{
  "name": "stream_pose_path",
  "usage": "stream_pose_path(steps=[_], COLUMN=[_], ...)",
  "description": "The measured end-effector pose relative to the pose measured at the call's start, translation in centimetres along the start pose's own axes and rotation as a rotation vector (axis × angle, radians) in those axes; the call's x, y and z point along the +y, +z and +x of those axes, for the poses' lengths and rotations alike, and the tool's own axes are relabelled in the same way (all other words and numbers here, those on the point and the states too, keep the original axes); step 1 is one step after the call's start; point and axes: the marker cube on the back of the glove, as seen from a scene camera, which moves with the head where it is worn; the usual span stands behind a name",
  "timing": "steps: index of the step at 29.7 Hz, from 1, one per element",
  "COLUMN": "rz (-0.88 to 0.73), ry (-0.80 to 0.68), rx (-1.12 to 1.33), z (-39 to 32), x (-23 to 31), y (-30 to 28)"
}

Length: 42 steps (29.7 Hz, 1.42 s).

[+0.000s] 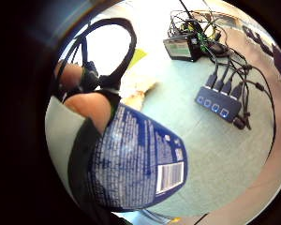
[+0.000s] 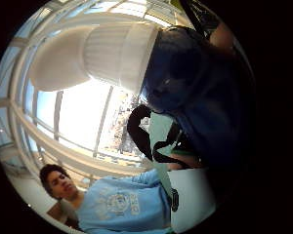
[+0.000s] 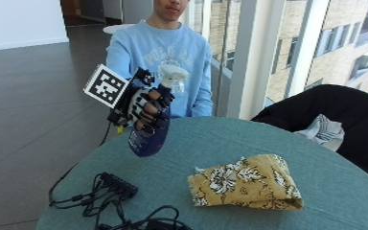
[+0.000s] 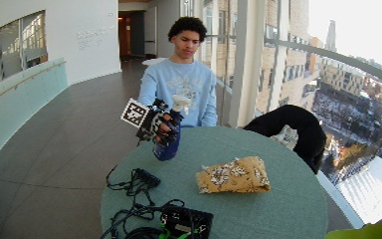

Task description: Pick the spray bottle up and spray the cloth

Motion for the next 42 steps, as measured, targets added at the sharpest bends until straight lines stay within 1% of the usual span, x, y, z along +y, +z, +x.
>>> stream_pose_path(steps=[5, 10, 13, 17, 30, 42], rz=[-0.105, -0.25, -0.306, -0.369, -0.458, -0.495], ry=[-0.057, -0.045, -0.051, -0.024, 0.091, 0.1], rx=[0.097, 0.195, 0.265, 0.325, 0.405, 0.416], z=[-2.8, -4.8, -5.3, -5.7, -5.4, -5.3], x=[-2.0, -3.6, -4.3, -5.0, -5.9, -5.7], y=[0.6, 1.5, 2.2, 3.0, 5.0, 5.2])
